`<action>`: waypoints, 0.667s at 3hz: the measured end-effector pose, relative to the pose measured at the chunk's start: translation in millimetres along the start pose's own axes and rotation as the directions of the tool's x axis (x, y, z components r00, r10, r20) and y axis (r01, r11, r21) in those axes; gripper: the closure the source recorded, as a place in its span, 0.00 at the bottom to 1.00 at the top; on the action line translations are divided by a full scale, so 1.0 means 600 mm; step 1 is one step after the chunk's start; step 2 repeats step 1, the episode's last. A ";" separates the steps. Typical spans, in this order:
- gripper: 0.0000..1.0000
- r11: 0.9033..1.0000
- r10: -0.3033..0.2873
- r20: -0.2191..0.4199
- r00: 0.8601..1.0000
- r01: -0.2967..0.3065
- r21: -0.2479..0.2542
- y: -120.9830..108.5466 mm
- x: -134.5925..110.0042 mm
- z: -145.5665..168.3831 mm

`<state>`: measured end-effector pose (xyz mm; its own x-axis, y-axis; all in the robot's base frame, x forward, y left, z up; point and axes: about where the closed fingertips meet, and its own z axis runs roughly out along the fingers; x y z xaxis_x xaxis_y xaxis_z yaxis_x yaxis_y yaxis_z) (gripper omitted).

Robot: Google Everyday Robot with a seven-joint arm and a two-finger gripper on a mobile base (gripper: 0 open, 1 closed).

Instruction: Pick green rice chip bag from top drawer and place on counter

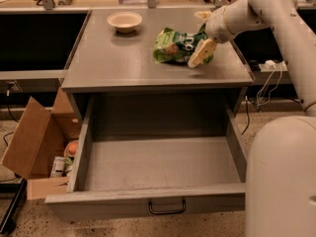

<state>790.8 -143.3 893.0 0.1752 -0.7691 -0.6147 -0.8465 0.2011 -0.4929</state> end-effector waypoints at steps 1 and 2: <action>0.00 0.992 -0.032 0.072 0.997 0.023 0.127 -0.016 -0.018 -0.083; 0.00 0.992 -0.032 0.072 0.997 0.023 0.127 -0.016 -0.018 -0.083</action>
Offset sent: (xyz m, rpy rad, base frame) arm 0.0000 0.0000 0.0000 0.0000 0.0000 0.0000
